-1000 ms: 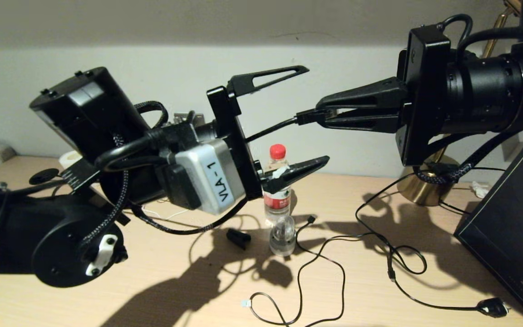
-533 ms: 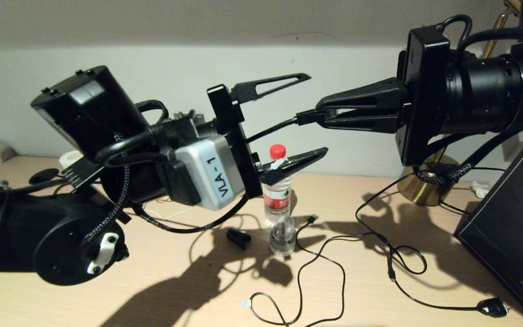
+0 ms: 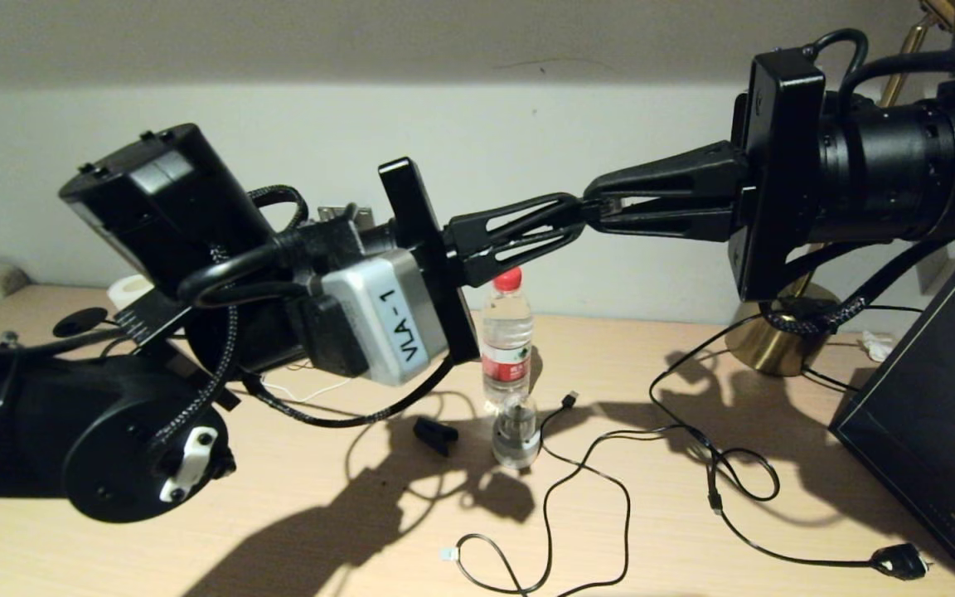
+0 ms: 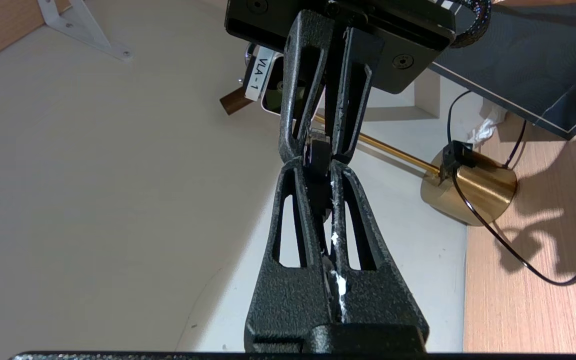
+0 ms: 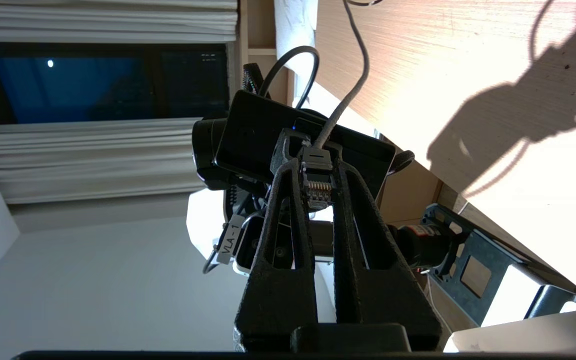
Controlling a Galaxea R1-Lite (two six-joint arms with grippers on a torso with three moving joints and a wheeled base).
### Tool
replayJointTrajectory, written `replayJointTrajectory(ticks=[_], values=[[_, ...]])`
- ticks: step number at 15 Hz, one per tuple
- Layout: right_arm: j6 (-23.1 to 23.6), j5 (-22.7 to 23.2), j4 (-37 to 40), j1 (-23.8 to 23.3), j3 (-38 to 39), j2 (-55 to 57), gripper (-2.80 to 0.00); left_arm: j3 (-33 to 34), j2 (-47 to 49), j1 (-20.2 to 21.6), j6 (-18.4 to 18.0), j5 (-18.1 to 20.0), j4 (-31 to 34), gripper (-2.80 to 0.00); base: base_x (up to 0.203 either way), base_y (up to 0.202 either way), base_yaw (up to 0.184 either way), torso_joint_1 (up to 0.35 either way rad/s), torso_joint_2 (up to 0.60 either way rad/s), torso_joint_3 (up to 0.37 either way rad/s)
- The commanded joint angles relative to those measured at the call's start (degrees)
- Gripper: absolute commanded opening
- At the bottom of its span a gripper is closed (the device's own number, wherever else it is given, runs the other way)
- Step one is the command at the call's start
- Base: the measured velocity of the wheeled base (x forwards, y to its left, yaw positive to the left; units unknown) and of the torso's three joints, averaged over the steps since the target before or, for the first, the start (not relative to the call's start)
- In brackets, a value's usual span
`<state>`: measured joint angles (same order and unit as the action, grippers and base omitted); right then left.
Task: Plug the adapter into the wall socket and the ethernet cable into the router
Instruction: Hand it to the other hand
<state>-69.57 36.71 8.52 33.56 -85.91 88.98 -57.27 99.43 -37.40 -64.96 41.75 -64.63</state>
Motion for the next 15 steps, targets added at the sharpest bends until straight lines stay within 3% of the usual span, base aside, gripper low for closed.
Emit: replayJointTrajectory(ticks=[1, 5, 6, 9, 12, 14, 15], values=[[-0.4, 0.2, 0.0, -0.1, 0.0, 0.1, -2.80, 0.1, 0.0, 0.0, -0.3, 0.3, -0.3, -2.80, 0.000, 0.000, 0.000, 0.000, 0.00, 0.000], [0.5, 0.1, 0.0, -0.1, 0.2, 0.2, -2.80, 0.1, 0.1, -0.3, -0.3, 0.2, -0.3, -2.80, 0.000, 0.000, 0.000, 0.000, 0.00, 0.000], [0.5, 0.0, 0.0, -0.1, 0.2, 0.3, 0.00, 0.1, 0.1, -0.4, -0.3, 0.2, -0.3, -2.80, 0.000, 0.000, 0.000, 0.000, 0.00, 0.000], [0.4, -0.3, -0.2, -0.2, 0.7, 0.1, 0.00, 3.4, -0.6, -0.3, 0.8, 0.2, -0.3, -2.80, 0.000, 0.000, 0.000, 0.000, 0.00, 0.000], [0.3, -1.5, -0.3, -3.0, 0.8, -1.6, 0.00, 8.6, -4.0, 2.0, 7.6, -2.9, -0.3, -2.80, 0.000, 0.000, 0.000, 0.000, 0.00, 0.000], [2.7, -3.6, -0.2, -5.5, 2.1, -3.8, 0.00, 13.5, -6.3, 4.7, 17.0, -4.3, -0.3, -2.80, 0.000, 0.000, 0.000, 0.000, 0.00, 0.000], [8.1, -6.6, -0.2, -5.9, 4.2, -5.1, 0.00, 16.1, -7.4, 5.9, 24.4, -6.1, -0.5, -2.80, 0.000, 0.000, 0.000, 0.000, 0.00, 0.000]])
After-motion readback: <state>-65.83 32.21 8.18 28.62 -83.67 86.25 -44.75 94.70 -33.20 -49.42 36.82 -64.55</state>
